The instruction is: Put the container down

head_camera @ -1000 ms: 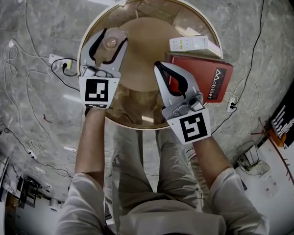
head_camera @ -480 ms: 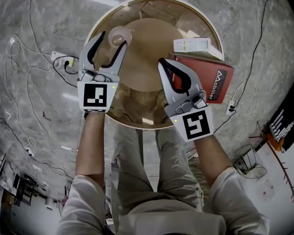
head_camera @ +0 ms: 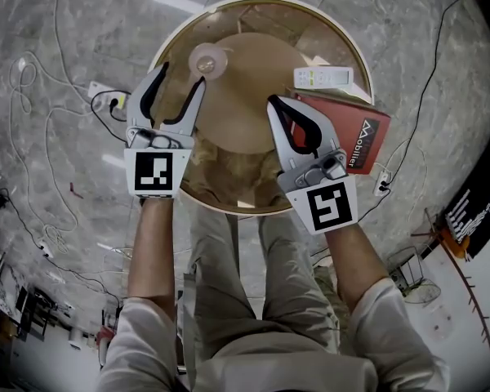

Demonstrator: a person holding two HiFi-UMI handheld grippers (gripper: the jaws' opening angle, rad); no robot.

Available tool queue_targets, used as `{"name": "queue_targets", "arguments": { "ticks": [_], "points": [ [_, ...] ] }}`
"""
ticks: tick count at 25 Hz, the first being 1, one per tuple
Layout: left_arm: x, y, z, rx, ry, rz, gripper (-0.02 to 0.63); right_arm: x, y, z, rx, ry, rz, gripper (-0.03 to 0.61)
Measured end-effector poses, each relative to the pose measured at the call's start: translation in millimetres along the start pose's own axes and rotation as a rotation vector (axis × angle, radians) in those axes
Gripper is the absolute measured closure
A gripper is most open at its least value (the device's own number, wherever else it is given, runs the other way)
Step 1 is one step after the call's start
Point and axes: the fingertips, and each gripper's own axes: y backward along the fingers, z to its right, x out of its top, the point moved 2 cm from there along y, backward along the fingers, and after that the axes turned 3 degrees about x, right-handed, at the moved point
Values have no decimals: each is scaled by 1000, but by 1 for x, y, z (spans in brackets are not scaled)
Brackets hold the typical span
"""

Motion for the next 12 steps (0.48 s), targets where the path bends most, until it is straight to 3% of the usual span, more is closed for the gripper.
{"name": "queue_targets", "arguments": {
  "ticks": [4, 11, 12],
  "points": [
    [2, 19, -9, 42, 20, 16, 404, 5, -1, -4, 8, 12, 6, 575],
    [0, 48, -25, 121, 23, 30, 607, 9, -3, -11, 11, 28, 10, 575],
    [-1, 51, -27, 127, 22, 28, 609, 10, -3, -11, 10, 30, 11, 575]
  ]
}}
